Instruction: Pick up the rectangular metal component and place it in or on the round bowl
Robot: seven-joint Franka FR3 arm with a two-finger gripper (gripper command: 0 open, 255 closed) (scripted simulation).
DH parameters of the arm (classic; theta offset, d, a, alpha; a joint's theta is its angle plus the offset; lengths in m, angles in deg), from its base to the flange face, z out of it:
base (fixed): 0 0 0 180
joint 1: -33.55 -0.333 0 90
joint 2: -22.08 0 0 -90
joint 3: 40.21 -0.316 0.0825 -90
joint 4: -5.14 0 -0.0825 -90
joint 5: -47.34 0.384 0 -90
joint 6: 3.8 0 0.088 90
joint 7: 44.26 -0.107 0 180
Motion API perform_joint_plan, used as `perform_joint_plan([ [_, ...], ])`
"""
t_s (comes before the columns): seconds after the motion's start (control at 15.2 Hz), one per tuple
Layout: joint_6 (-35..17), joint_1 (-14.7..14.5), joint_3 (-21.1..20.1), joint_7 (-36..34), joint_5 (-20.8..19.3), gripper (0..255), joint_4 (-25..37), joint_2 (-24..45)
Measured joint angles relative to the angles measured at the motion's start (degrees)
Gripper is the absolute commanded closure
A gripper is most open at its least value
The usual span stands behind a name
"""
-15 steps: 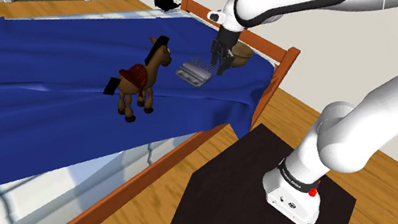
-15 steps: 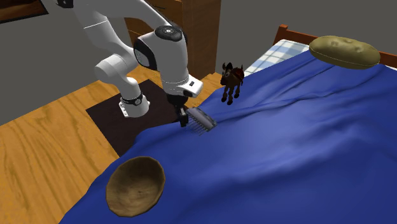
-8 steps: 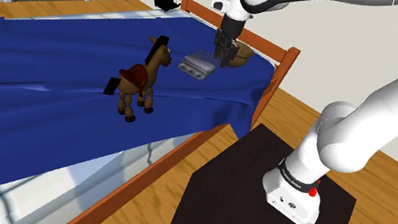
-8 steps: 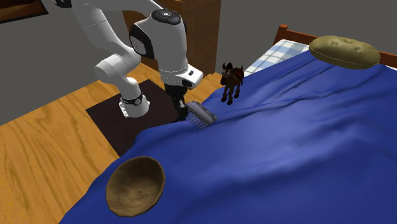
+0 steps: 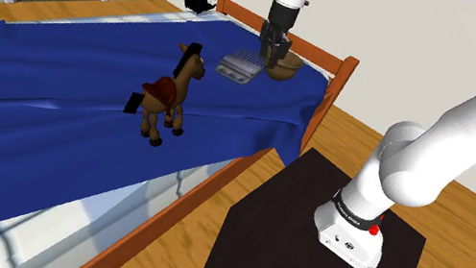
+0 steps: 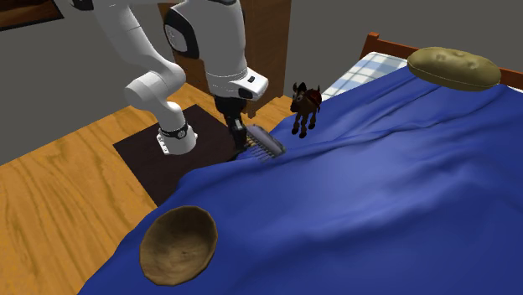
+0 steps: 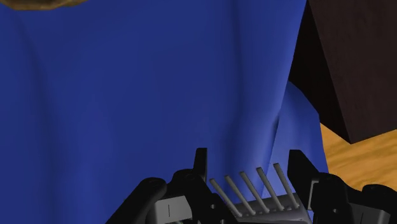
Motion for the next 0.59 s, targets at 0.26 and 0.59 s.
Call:
perform_joint_plan([
  [0.26, 1.17, 1.59, 2.85, 4.18, -0.67, 255, 2.04, 0.75],
  [0.59, 0.83, 3.96, 7.85, 11.61, -0.83, 255, 5.58, 4.45],
])
